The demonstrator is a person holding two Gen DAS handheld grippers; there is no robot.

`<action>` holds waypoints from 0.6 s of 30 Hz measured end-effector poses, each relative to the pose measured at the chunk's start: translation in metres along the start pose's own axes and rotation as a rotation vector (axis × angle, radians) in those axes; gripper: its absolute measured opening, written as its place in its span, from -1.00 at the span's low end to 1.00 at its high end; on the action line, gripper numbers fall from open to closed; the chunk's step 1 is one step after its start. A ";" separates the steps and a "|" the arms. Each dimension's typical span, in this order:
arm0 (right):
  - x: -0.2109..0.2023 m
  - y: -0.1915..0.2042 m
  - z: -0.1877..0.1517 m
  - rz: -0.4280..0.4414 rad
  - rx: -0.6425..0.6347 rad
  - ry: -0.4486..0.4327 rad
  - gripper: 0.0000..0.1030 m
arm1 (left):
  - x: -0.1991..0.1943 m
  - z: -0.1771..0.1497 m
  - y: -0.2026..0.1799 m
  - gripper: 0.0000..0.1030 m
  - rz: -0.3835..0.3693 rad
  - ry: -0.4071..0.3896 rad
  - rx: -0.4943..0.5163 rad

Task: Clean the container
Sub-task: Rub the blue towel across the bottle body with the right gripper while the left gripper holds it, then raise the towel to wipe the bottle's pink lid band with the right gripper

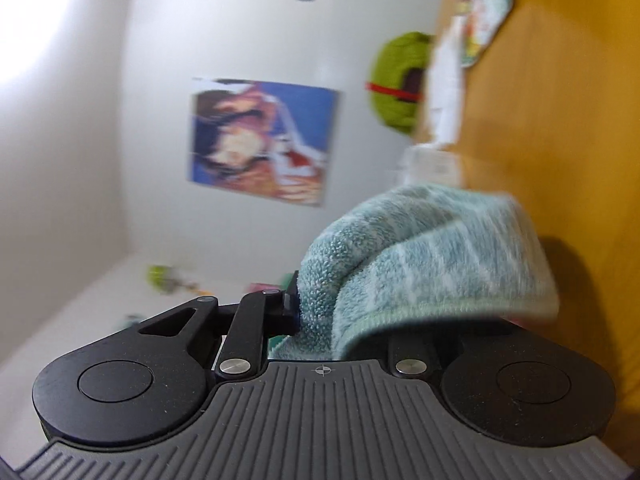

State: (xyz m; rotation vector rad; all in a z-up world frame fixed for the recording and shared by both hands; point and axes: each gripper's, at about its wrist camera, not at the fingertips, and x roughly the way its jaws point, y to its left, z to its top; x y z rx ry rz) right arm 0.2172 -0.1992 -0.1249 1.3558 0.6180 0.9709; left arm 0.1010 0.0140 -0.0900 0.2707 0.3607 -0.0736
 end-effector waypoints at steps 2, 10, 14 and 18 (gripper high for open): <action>0.003 -0.004 -0.003 -0.045 0.013 0.000 -0.49 | 0.000 0.000 -0.001 0.53 0.003 -0.001 0.005; 0.014 -0.028 0.000 -0.395 0.025 0.043 -0.47 | -0.002 0.000 -0.001 0.54 0.002 0.002 -0.001; 0.013 -0.011 0.000 -0.373 -0.115 0.001 -0.46 | -0.012 0.003 -0.005 0.64 0.042 0.000 -0.039; 0.011 -0.002 0.005 -0.326 -0.194 -0.052 -0.46 | -0.014 0.004 -0.014 0.58 0.039 0.024 -0.057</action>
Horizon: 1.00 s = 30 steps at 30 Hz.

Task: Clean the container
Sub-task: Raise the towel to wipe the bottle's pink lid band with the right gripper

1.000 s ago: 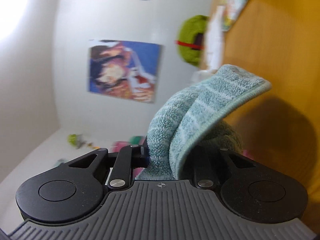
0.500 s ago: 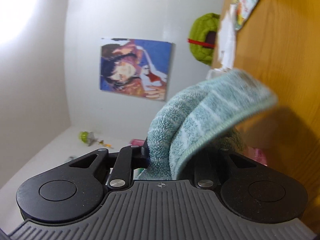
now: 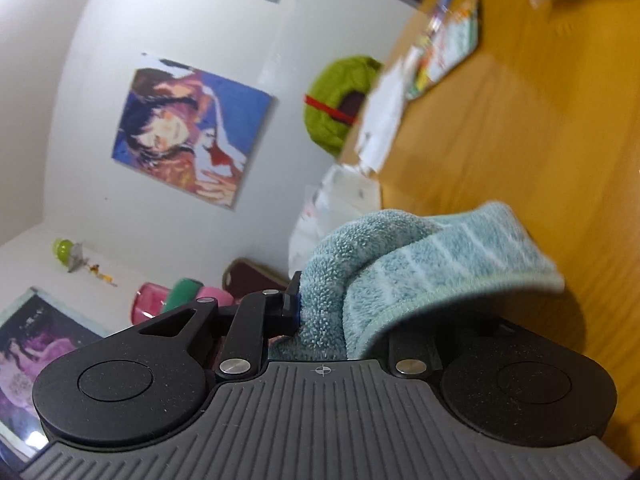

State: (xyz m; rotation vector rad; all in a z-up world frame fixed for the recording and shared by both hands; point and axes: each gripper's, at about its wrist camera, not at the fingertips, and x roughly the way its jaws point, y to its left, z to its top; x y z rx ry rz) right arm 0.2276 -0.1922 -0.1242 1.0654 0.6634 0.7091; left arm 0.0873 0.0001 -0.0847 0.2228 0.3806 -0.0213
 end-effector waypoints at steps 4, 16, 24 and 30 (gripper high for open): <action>0.006 -0.010 0.001 0.046 0.083 0.080 -0.45 | 0.006 -0.002 0.002 0.65 -0.002 -0.009 0.030; 0.000 -0.003 -0.007 -0.027 0.071 0.187 -0.46 | 0.017 -0.002 0.017 0.56 -0.033 -0.023 0.072; -0.002 0.015 -0.011 -0.107 -0.092 0.147 -0.52 | 0.015 -0.003 0.014 0.55 -0.024 -0.023 0.080; -0.026 0.010 -0.004 0.287 0.067 0.014 -0.56 | 0.013 -0.003 0.011 0.55 -0.035 -0.029 0.091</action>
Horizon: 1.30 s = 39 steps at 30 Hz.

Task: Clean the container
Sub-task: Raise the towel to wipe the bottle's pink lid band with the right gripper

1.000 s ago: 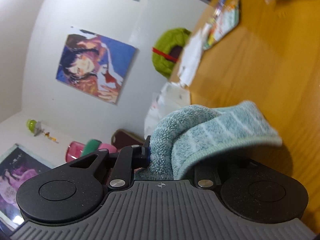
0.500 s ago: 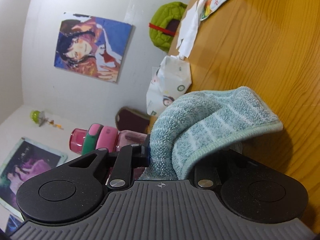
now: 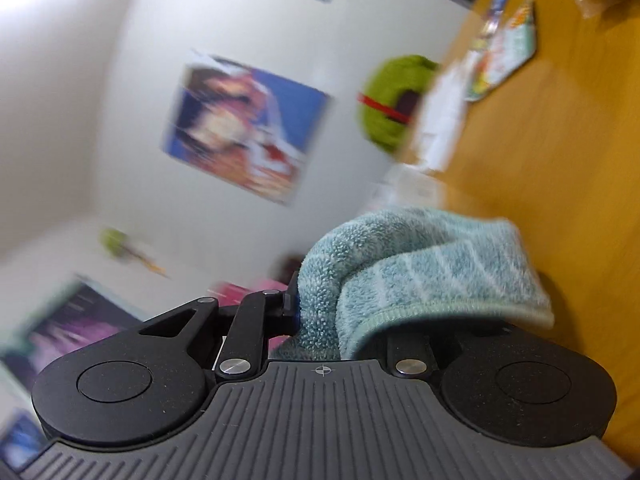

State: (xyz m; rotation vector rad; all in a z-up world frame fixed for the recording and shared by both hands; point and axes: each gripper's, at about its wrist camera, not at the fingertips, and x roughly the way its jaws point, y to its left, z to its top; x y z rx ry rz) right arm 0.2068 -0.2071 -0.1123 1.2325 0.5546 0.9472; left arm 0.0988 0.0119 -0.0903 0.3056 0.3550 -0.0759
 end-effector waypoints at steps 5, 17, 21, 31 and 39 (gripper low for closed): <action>0.006 -0.024 0.000 -0.035 0.151 0.040 -0.55 | 0.000 0.000 0.000 0.55 0.000 -0.002 -0.001; 0.010 -0.010 -0.003 -0.134 0.002 0.048 -0.50 | 0.000 -0.001 -0.001 0.55 0.007 0.000 0.004; 0.010 -0.008 -0.001 -0.068 0.034 0.047 -0.50 | 0.003 -0.001 -0.004 0.55 0.012 0.002 0.006; 0.024 -0.024 -0.001 -0.284 0.071 0.096 -0.50 | 0.003 -0.001 -0.002 0.56 0.001 -0.002 -0.008; 0.024 -0.023 0.000 -0.173 0.116 0.082 -0.50 | 0.003 -0.001 -0.003 0.56 0.003 -0.001 -0.007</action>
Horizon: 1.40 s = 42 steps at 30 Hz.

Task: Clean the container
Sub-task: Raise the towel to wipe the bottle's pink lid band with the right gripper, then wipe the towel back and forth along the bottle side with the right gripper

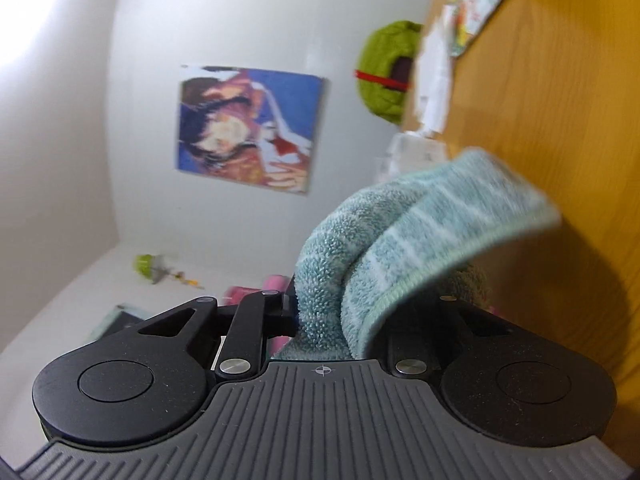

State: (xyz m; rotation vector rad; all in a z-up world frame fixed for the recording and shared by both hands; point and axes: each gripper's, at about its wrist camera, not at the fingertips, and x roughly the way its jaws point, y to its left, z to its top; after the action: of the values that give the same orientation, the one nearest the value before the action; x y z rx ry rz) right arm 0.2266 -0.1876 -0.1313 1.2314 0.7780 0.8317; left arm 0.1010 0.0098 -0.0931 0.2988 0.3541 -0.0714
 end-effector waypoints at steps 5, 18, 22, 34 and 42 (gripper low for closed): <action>0.013 -0.007 0.001 -0.167 -0.013 0.030 -0.49 | -0.005 0.002 0.000 0.63 0.013 0.011 -0.045; 0.007 0.013 -0.001 -0.120 -0.151 -0.015 -0.47 | -0.012 0.003 -0.010 0.68 0.052 0.017 -0.072; 0.001 0.015 -0.003 -0.147 -0.136 0.003 -0.47 | -0.002 0.005 0.010 0.57 0.016 0.004 -0.102; 0.005 0.020 -0.011 -0.241 -0.215 0.007 -0.48 | -0.001 0.003 0.007 0.49 0.008 -0.010 -0.076; -0.025 0.009 0.001 0.227 -0.009 -0.092 -0.54 | -0.002 0.003 0.010 0.41 0.005 -0.020 -0.093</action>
State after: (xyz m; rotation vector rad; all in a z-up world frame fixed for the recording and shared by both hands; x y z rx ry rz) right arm 0.2138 -0.2089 -0.1211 1.3569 0.5660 0.9542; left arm 0.1015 0.0187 -0.0866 0.2064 0.3352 -0.0523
